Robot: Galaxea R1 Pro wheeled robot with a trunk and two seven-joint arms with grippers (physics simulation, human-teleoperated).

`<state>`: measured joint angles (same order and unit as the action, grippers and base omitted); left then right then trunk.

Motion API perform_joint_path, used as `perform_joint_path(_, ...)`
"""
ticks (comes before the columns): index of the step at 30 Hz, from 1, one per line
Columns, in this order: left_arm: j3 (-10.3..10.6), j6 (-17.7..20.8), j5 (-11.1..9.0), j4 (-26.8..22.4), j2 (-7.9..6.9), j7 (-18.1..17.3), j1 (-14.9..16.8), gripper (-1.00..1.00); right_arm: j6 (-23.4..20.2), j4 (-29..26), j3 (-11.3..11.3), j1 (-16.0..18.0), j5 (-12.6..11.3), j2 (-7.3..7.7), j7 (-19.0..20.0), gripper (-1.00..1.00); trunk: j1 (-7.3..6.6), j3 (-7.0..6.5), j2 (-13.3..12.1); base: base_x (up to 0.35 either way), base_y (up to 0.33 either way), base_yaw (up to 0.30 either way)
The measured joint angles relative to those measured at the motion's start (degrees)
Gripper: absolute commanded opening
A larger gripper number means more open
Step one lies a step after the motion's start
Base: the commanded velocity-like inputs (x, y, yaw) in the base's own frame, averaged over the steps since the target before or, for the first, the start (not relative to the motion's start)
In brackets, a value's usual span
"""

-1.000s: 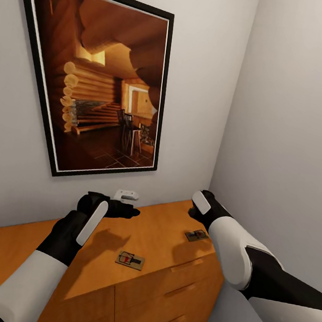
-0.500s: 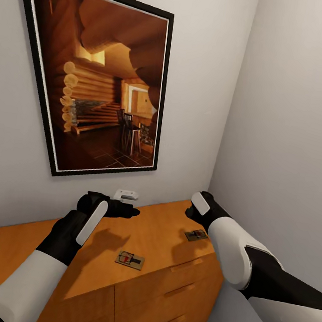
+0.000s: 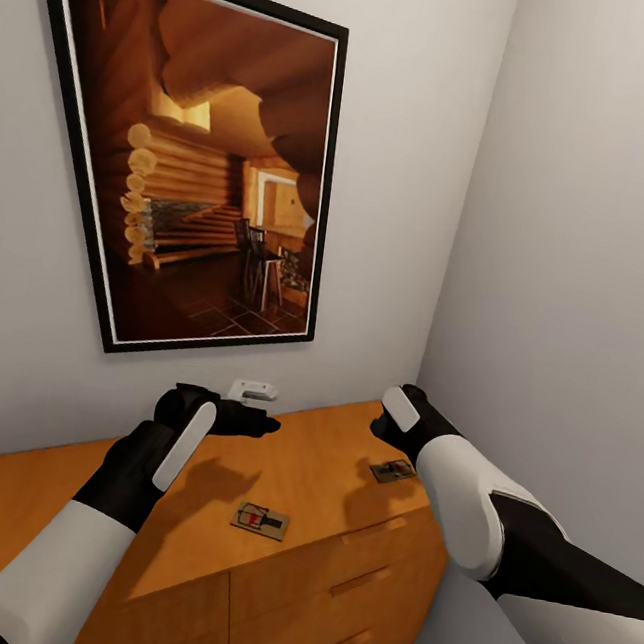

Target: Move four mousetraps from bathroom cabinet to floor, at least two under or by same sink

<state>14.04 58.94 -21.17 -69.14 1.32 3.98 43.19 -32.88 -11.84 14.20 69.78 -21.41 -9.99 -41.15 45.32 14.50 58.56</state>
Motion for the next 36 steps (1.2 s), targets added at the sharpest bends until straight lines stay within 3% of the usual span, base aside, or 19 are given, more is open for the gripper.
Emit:
perform_joint_path(15, 0.0, 0.0, 0.0, 0.3, -0.07, 0.0, 0.0, 1.0, 0.0, 0.0, 0.0, 0.0, 0.0, 0.0, 0.0, 1.0, -0.01, 0.0, 0.0, 0.108, 0.0, 0.0)
perform_joint_path(36, 0.0, 0.0, 0.1, 0.4, -0.07, 0.0, 0.0, 1.0, 1.1, 0.1, 0.3, 0.0, -0.4, 0.0, 1.2, 1.0, 0.0, 0.0, 0.0, 0.009, 0.0, 0.0)
